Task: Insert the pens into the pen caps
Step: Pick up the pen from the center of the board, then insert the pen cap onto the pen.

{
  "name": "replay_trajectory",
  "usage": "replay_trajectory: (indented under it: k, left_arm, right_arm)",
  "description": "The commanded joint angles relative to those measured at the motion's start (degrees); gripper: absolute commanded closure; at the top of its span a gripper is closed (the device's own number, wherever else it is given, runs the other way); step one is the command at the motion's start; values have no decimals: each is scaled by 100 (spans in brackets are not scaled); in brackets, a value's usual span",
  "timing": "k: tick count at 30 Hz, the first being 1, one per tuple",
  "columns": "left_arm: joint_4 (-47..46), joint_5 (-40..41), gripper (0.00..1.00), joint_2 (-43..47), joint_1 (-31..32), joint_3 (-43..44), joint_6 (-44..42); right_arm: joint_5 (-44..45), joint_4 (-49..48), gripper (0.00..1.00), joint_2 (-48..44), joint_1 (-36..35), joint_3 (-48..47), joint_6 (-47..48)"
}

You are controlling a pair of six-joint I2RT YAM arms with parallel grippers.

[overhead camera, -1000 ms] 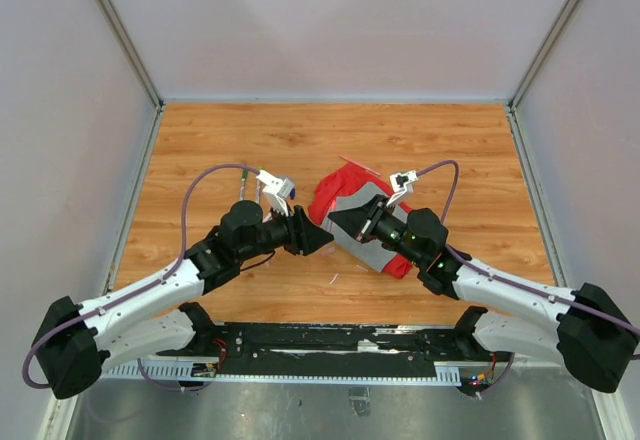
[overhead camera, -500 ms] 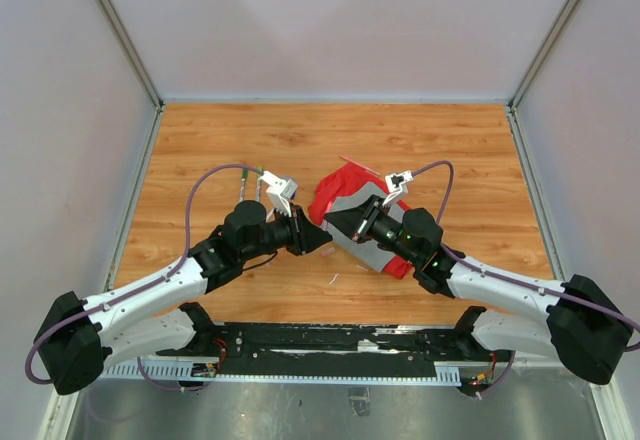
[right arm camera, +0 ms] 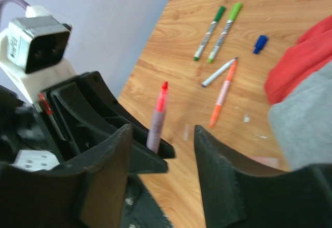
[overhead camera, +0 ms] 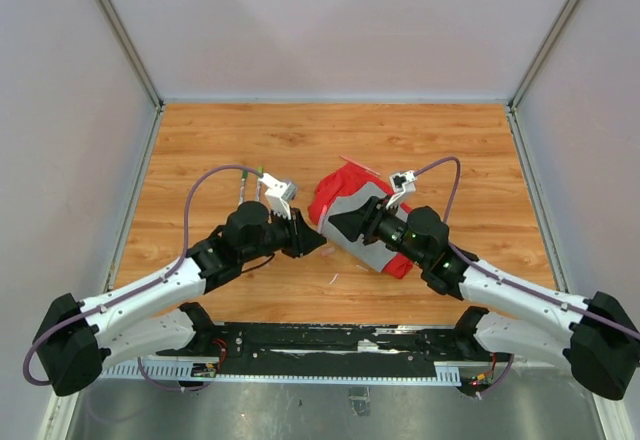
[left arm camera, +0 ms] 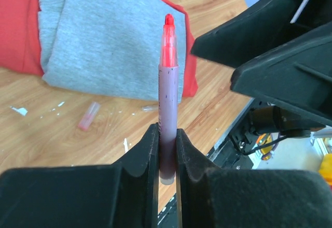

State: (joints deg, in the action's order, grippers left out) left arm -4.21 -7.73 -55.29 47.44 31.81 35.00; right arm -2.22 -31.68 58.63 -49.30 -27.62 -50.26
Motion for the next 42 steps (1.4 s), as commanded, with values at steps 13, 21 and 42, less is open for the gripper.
replay_trajectory:
  k: [13,21,42]
  left_arm:
    - [2757,1826,99,977,28,1295,-938]
    - [3605,2696,100,980,-27,2065,-1332]
    - [3441,1509,100,1504,-2150,1680,-1866]
  right_arm:
    - [1903,4536,32,-408,-112,-1308,720]
    - [2323,6352,25,1357,-605,-2818,-1735]
    - [1598,7521,28,4111,-792,-4785,-3466]
